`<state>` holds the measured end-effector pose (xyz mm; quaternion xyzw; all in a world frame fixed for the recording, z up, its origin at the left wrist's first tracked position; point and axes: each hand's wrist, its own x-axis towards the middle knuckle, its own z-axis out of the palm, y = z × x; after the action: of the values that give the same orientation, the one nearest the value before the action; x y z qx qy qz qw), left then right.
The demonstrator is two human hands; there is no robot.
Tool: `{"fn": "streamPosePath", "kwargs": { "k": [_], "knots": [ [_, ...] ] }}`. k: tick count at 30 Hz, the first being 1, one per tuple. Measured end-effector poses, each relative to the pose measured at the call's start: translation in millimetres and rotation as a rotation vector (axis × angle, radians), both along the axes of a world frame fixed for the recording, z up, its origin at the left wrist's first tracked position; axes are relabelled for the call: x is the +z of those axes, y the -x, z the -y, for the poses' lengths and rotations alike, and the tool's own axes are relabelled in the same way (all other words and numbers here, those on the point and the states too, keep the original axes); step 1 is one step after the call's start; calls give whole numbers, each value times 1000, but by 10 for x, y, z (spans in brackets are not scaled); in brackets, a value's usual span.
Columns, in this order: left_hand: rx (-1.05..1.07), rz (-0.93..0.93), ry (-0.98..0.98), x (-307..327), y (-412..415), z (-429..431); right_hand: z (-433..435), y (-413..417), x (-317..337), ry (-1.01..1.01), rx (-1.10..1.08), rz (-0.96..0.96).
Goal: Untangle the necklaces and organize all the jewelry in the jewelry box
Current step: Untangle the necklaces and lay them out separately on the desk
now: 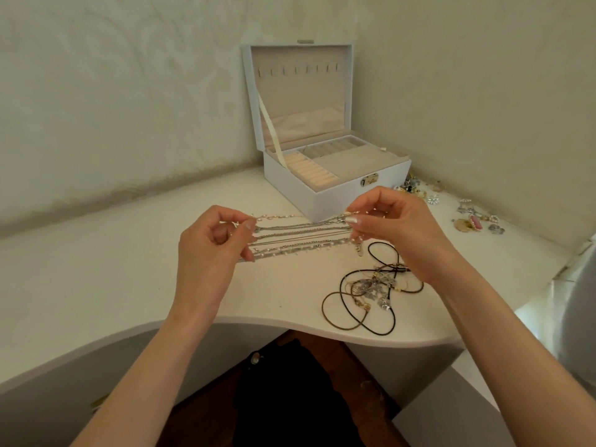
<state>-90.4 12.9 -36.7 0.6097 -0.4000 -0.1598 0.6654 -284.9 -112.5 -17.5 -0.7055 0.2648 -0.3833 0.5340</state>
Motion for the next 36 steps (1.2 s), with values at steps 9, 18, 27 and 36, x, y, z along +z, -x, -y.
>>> {"fn": "streamPosePath", "kwargs": {
  "k": [9, 18, 27, 36],
  "knots": [
    [-49, 112, -150, -153, -160, -97, 76, -71, -156, 216, -181, -261],
    [-3, 250, -253, -265, -280, -194, 70, -121, -271, 293, -187, -495],
    [12, 533, -373, -330, -342, -219, 74, -158, -325, 430, -194, -651],
    [45, 609, -355, -257, -173, -202, -61, -64, -247, 461, -201, -637]
  ]
}}
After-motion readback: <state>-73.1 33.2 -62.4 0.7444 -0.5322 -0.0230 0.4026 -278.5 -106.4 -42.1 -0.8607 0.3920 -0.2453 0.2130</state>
